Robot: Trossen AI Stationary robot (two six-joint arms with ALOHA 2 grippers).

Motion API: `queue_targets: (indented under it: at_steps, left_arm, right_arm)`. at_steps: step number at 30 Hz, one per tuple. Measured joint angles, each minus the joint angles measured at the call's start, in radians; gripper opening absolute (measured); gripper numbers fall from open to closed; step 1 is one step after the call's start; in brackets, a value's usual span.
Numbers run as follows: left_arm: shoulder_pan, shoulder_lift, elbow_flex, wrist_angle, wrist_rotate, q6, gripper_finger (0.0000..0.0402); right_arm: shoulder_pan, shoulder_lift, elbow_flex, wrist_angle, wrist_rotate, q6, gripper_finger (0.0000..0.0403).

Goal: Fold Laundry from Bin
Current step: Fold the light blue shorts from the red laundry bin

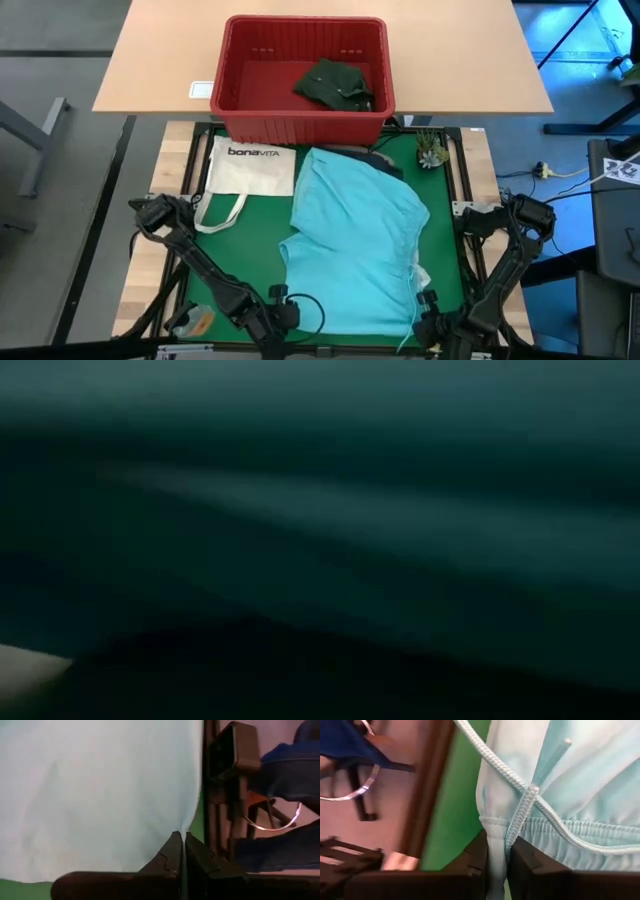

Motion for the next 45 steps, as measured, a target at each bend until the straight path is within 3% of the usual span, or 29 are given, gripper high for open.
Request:
queue_targets:
  at_steps: [7,18,26,35,41,45]
  left_arm:
    - [-0.038,-0.069,0.000,-0.001,0.025,-0.064,0.0001]
    - [-0.097,-0.229,0.000,-0.002,0.019,-0.084,0.0000]
    - [-0.082,-0.324,0.000,-0.104,-0.144,0.052,0.0000]
    - [0.125,-0.461,0.000,-0.412,-0.225,0.083,0.0000]
    - [0.313,-0.473,0.000,-0.524,-0.227,0.238,0.0000]
    - [0.438,-0.473,0.000,-0.523,-0.247,0.375,0.0000]
  right_arm:
    - [0.000,-0.002,0.209,-0.167,0.029,-0.035,0.0013]
    - [0.000,-0.005,0.399,-0.226,0.074,-0.032,0.0031]
    - [-0.023,-0.012,0.400,-0.326,0.138,-0.013,0.0026]
    - [-0.102,-0.074,0.400,-0.600,0.220,0.036,0.0025]
    - [-0.176,-0.089,0.394,-0.883,0.249,0.172,0.0025]
    - [-0.229,-0.125,0.307,-0.840,0.228,0.178,0.0025]
